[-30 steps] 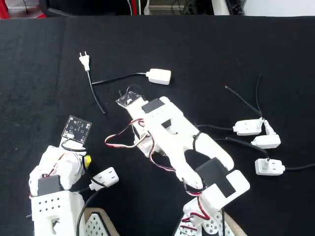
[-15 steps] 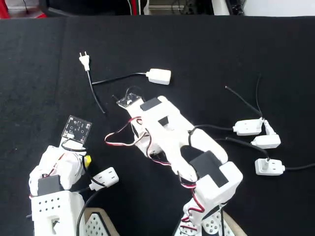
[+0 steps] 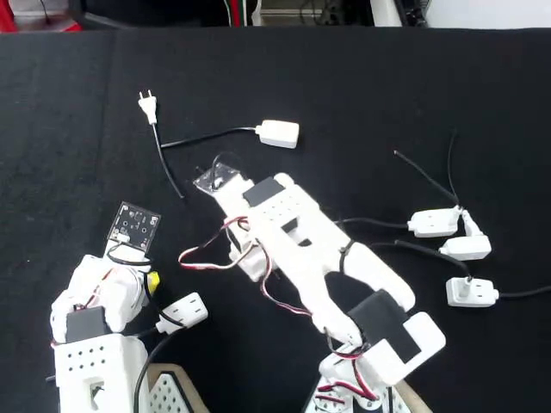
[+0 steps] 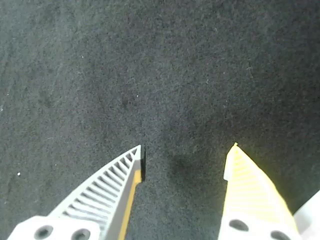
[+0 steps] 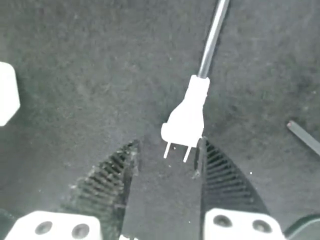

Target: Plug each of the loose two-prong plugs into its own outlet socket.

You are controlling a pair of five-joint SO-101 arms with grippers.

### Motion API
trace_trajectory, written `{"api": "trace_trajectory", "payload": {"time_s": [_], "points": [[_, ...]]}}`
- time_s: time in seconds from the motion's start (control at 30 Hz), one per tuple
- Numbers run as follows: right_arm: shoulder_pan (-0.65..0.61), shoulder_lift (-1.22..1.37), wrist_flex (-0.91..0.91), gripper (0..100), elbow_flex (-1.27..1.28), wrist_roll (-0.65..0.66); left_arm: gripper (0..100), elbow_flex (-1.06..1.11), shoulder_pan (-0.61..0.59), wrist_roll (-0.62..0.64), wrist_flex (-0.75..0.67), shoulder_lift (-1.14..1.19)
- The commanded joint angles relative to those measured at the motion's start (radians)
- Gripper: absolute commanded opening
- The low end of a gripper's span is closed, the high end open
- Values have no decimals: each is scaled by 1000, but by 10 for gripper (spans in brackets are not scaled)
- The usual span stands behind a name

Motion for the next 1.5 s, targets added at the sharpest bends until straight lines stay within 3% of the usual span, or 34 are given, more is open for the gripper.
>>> {"api": "trace_trajectory", "payload": {"time_s": [0.0,0.6,0.8,0.97,1.2,1.33,1.47], "points": [[-15,19,-31,187,-4,0,267,-5,12,-6,0,-9],[-14,128,-51,182,-45,6,267,-5,10,-6,0,-9],[37,130,-87,45,-56,54,267,-5,8,-6,0,-9],[97,130,-81,79,-82,57,267,-5,8,-6,0,-9],[95,122,-61,45,-88,57,267,-5,8,-6,0,-9],[98,94,-31,52,-96,57,267,-5,10,-6,0,-9],[100,73,11,188,-99,71,267,-5,10,-6,0,-9]]}}
